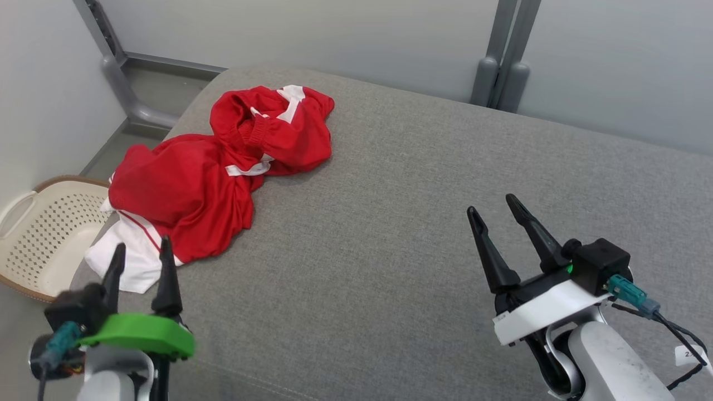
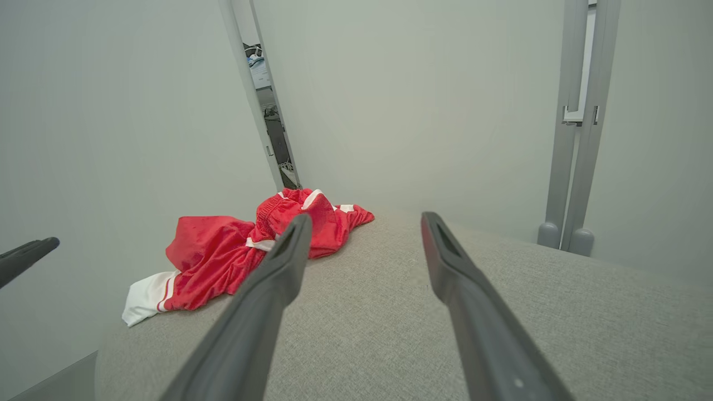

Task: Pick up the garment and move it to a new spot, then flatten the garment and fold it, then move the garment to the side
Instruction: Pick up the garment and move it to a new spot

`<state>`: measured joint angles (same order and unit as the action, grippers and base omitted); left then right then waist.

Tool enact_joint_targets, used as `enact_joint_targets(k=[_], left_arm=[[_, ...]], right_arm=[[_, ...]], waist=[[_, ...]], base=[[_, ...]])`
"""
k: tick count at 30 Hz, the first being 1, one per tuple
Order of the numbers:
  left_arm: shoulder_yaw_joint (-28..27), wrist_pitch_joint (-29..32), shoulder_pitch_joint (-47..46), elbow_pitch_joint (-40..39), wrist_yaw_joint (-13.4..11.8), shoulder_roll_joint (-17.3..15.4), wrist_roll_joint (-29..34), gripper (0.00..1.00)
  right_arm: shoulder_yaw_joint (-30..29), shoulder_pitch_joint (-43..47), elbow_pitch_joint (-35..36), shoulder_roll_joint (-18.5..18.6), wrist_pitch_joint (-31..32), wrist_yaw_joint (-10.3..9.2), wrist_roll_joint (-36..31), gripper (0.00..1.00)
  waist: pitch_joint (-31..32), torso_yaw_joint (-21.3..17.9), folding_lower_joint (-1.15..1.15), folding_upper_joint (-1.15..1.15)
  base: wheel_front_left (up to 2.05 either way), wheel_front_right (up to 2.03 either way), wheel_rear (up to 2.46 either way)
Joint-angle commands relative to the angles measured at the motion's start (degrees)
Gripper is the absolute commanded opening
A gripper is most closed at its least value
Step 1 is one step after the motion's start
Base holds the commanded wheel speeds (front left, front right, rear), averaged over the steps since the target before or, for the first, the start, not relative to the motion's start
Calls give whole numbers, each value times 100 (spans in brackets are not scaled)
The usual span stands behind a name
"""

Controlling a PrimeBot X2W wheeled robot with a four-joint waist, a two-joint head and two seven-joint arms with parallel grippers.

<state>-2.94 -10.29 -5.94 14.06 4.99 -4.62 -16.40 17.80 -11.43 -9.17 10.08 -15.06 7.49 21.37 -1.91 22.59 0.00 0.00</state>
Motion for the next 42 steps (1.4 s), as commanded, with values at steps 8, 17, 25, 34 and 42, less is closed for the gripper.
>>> enact_joint_targets(k=[8,17,25,34,42], left_arm=[[134,1660,-1556,66,202,-692,-734,100],[254,3526,-3131,1023,254,-1412,-1926,100],[321,4202,-3841,1860,253,-1991,-2583,100],[307,4398,-4222,2878,248,-2441,-2715,100],[734,3958,-4248,3138,251,-2634,-2817,0]], right_arm=[[25,-355,228,179,-15,0,-57,100],[150,-835,511,315,-15,0,-82,100],[271,-1146,640,296,-15,0,-36,100],[314,-1262,653,226,-15,0,26,100],[308,-1180,537,147,-15,0,39,100]], waist=[[-721,-667,0,0],[-1521,-1431,0,0],[-1941,-2049,0,0],[-2124,-2414,0,0],[-1887,-2451,0,0]], base=[[0,0,0],[0,0,0],[0,0,0],[0,0,0],[0,0,0]])
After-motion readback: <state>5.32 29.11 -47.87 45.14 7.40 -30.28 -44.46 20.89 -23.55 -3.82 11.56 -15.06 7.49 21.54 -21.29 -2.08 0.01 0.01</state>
